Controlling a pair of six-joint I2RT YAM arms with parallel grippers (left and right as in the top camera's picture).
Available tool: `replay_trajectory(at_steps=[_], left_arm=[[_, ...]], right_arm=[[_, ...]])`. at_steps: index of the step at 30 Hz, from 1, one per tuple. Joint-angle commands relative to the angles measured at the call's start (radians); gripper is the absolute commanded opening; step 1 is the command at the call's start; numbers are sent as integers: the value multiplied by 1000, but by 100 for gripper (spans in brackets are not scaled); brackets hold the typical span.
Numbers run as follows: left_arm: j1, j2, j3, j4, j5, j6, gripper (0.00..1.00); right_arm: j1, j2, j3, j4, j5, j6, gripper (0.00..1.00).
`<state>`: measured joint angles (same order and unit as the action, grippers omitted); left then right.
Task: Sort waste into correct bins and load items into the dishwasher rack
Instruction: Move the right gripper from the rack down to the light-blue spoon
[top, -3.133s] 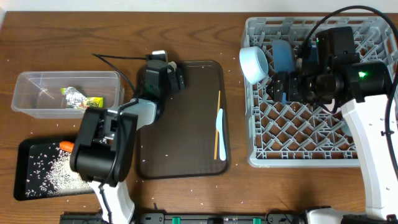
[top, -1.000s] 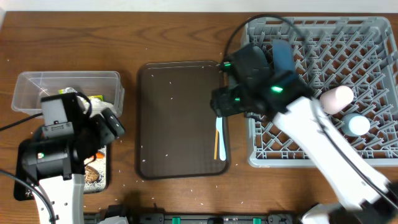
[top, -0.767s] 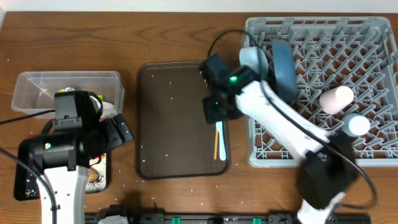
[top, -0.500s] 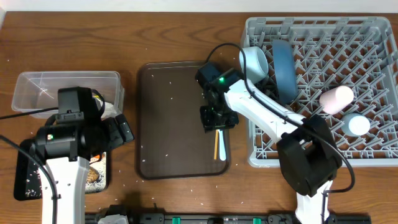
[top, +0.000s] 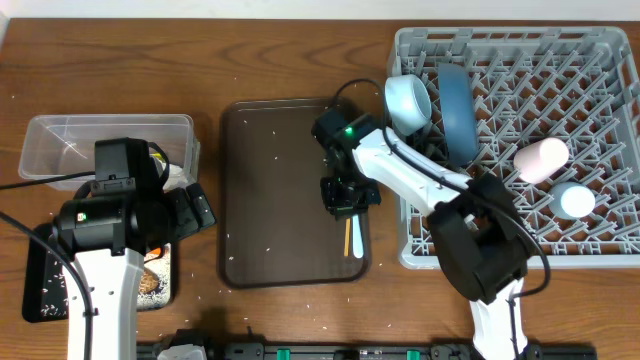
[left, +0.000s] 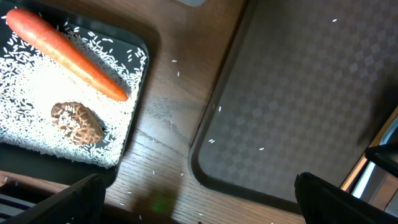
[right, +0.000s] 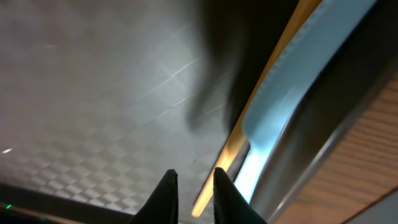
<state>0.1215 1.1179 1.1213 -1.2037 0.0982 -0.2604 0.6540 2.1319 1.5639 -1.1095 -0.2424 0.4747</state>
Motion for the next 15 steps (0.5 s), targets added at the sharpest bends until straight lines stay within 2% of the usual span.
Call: replay_trajectory(at_steps=[1,9,15], left_arm=[[-3,5,2,-4,-1,16,98],[-3,5,2,-4,-2,16,98],[-3,5,2,-4,-2,16,98]], right_arm=[[3,27,-8,-15,3,4,15],[3,30,-8,-19,17,3,17],[0,19,-7,-4,17,-54,18]])
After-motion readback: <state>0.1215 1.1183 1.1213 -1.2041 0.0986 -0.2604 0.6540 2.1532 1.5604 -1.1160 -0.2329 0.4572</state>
